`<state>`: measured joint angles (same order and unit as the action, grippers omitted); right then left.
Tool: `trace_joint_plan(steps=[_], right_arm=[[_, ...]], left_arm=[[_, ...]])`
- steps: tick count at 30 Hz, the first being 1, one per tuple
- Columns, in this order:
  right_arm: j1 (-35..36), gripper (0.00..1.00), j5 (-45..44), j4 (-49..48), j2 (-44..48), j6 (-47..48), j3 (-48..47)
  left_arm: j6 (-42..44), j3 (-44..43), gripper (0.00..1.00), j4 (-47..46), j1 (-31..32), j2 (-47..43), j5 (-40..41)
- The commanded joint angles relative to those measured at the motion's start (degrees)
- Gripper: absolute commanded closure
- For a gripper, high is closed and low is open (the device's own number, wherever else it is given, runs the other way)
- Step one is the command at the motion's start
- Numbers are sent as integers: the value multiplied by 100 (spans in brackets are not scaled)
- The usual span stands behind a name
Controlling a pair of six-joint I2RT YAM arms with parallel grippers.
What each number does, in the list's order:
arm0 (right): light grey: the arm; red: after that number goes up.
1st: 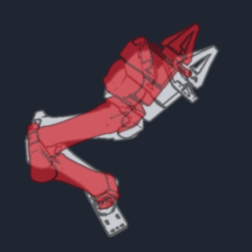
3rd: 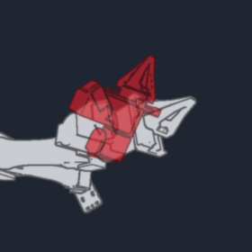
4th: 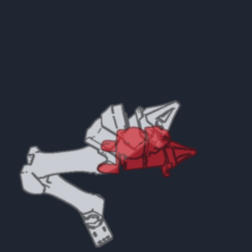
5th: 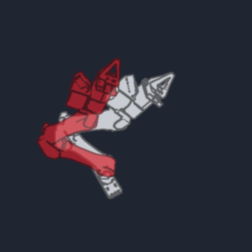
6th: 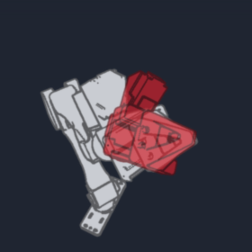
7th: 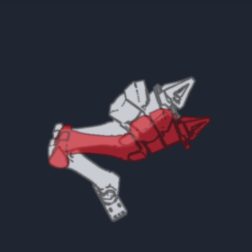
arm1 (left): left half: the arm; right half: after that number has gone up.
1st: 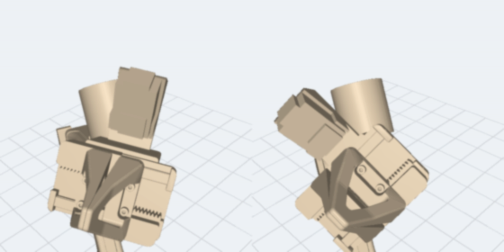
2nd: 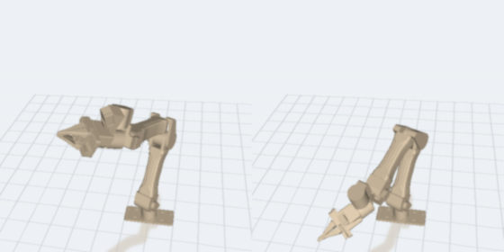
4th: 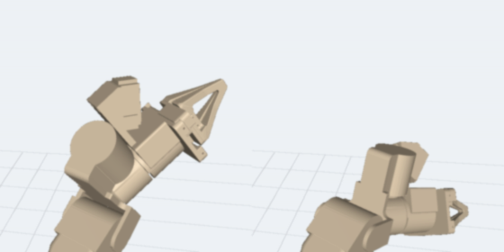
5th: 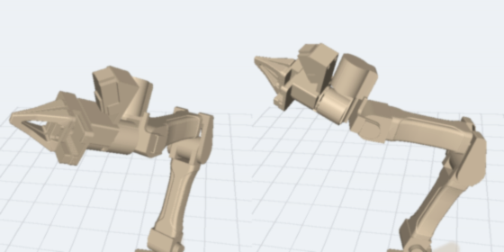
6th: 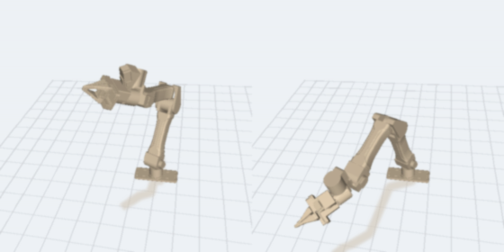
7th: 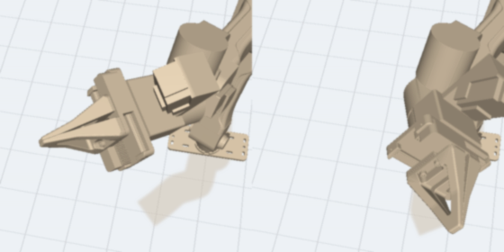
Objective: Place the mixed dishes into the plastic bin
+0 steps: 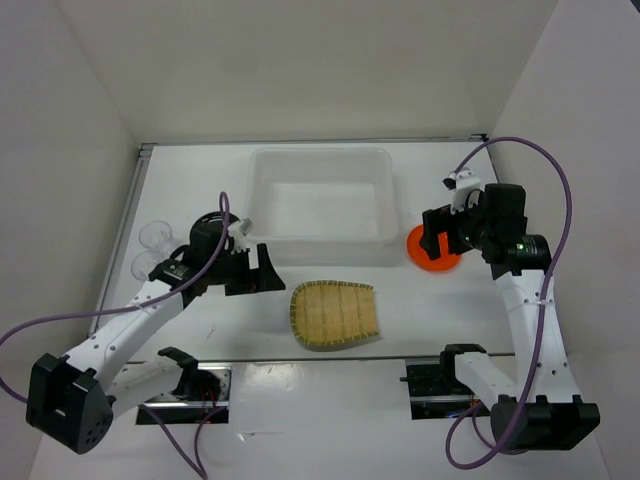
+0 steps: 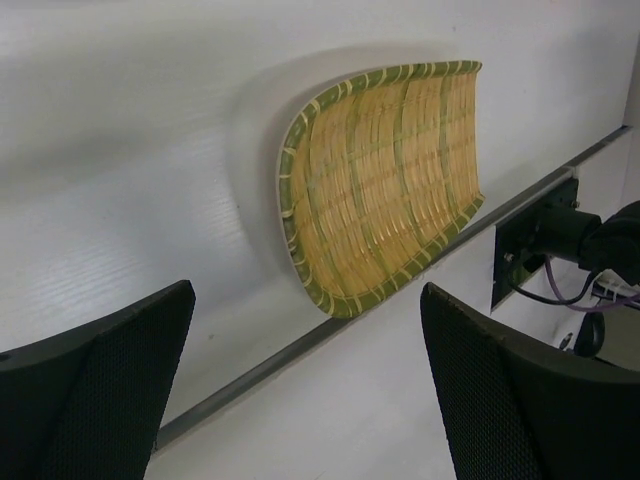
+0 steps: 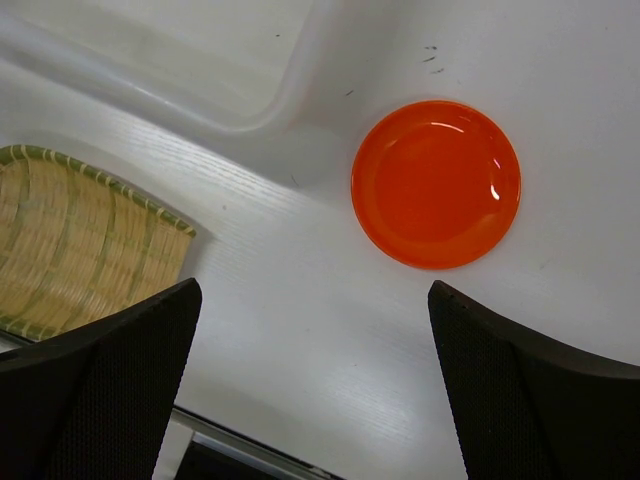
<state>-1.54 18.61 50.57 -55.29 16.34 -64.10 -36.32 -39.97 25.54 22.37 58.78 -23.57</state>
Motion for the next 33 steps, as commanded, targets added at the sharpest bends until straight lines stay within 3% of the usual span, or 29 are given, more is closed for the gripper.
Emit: trace_joint_plan(steps=[1,6,15,33], right_arm=[[-39,1,-68,-152,115,-17,37],[-39,1,-68,-205,115,-69,90],[-92,1,-68,-205,220,-69,90],[-92,1,-68,-205,159,-69,90]], left_arm=[[-209,-117,0,-163,100,-314,440],[-411,-178,0,12,101,-482,994],[-929,-178,0,188,338,370,1645],[-1386,586,0,-1919,1497,1557,1118]])
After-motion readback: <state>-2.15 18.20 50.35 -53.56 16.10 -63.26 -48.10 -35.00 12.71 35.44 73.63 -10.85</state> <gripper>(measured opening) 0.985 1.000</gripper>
